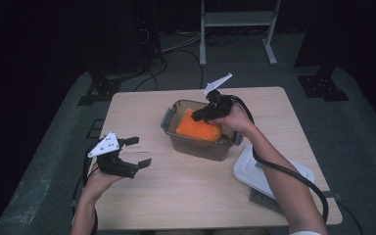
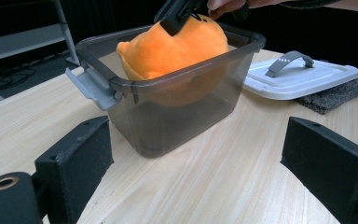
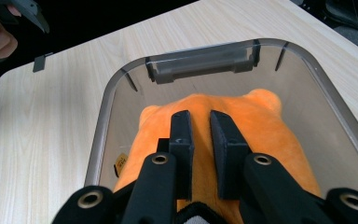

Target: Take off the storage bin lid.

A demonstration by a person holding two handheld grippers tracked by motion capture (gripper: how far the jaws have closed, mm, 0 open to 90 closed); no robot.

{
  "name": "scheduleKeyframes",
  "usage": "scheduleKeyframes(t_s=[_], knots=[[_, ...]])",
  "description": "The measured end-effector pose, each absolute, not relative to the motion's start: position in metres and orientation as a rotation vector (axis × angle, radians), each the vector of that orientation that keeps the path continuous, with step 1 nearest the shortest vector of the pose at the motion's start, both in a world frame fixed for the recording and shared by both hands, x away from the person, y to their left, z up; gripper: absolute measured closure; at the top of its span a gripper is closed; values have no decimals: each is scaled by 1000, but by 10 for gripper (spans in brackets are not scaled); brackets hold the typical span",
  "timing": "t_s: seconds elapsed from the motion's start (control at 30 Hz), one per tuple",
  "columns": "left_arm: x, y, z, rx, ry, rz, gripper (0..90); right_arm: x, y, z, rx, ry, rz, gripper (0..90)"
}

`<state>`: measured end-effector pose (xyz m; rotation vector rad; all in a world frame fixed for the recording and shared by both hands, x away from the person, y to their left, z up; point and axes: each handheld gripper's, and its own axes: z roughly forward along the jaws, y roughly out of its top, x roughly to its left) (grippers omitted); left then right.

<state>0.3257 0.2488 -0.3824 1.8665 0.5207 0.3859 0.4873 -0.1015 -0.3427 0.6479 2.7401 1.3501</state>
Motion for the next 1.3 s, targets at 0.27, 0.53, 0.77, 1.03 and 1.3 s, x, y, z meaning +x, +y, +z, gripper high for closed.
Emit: scheduleKeyframes(t_s=[0.27,0.53,0.77,1.03,1.3], knots=[[325,249,-382,1865,521,388,79,488,-98,-347,663,2765,1307,781],[325,251,-380,1855,522,394,78,488,-95,-350,663,2784,1269,775],[325,250,-381,1859,520,392,78,487,-94,-351,664,2798,1244,775],[325,252,-379,1854,524,398,78,486,-93,-355,666,2815,1201,781],[325,251,-379,1856,521,398,78,485,-93,-349,659,2809,1250,813]])
